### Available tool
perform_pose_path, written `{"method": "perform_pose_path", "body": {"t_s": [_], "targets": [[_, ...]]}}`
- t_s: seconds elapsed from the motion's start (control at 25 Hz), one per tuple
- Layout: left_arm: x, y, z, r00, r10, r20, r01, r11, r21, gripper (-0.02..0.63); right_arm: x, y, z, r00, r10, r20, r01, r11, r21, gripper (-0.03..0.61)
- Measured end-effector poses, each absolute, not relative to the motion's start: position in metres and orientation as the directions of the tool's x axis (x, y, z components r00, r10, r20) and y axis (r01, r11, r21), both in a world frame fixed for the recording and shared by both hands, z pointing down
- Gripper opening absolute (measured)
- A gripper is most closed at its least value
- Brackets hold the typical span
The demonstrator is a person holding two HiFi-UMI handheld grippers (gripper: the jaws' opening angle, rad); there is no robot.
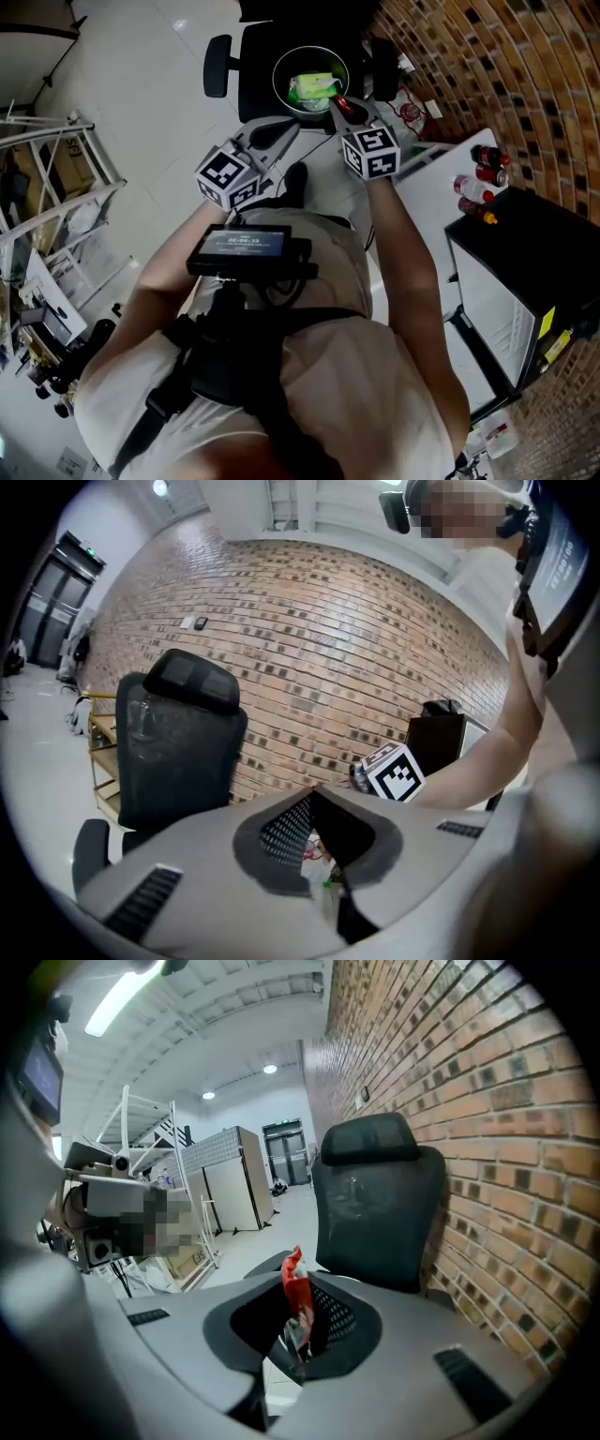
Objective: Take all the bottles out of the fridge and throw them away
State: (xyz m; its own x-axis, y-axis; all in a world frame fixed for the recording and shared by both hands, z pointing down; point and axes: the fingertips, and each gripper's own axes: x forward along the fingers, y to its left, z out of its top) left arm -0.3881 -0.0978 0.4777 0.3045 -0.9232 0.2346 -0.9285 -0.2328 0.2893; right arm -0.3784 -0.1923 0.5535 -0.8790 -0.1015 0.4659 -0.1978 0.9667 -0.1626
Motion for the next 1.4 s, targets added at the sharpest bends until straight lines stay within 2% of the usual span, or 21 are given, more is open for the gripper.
{"method": "perform_pose_path", "body": {"t_s": [0.48, 0.68, 0.72, 0.8, 1.28, 1.32, 1.36, 1.4], "targets": [[-0.424, -0.098, 0.479, 0.278, -0.925, 0.257, -0.929, -0.192, 0.315, 0.000, -0.452, -0.214, 0.622, -0.810, -0.050, 0.584, -0.165, 0.975, -0.145, 0.026], [-0.433, -0.103, 0.480, 0.273, -0.929, 0.252, -0.936, -0.195, 0.294, 0.000, -0.467, -0.223, 0.618, -0.825, -0.068, 0.561, -0.172, 0.976, -0.134, 0.034], [-0.433, -0.103, 0.478, 0.272, -0.928, 0.255, -0.934, -0.191, 0.301, 0.000, -0.469, -0.226, 0.615, -0.834, -0.084, 0.546, -0.181, 0.975, -0.127, 0.046], [-0.432, -0.101, 0.480, 0.277, -0.926, 0.256, -0.934, -0.197, 0.297, 0.000, -0.471, -0.231, 0.612, -0.843, -0.116, 0.526, -0.206, 0.972, -0.116, 0.207], [-0.420, -0.098, 0.480, 0.312, -0.918, 0.245, -0.929, -0.240, 0.282, 0.000, -0.444, -0.228, 0.584, -0.858, -0.163, 0.488, -0.237, 0.967, -0.093, 0.207], [-0.417, -0.099, 0.479, 0.316, -0.917, 0.243, -0.927, -0.244, 0.284, 0.000, -0.440, -0.225, 0.580, -0.860, -0.158, 0.485, -0.229, 0.969, -0.092, 0.199], [-0.415, -0.099, 0.477, 0.320, -0.917, 0.239, -0.925, -0.248, 0.287, 0.000, -0.437, -0.222, 0.576, -0.863, -0.155, 0.480, -0.223, 0.971, -0.086, 0.144], [-0.412, -0.100, 0.475, 0.325, -0.916, 0.234, -0.924, -0.254, 0.287, 0.000, -0.433, -0.219, 0.571, -0.867, -0.159, 0.472, -0.220, 0.972, -0.077, 0.121]]}}
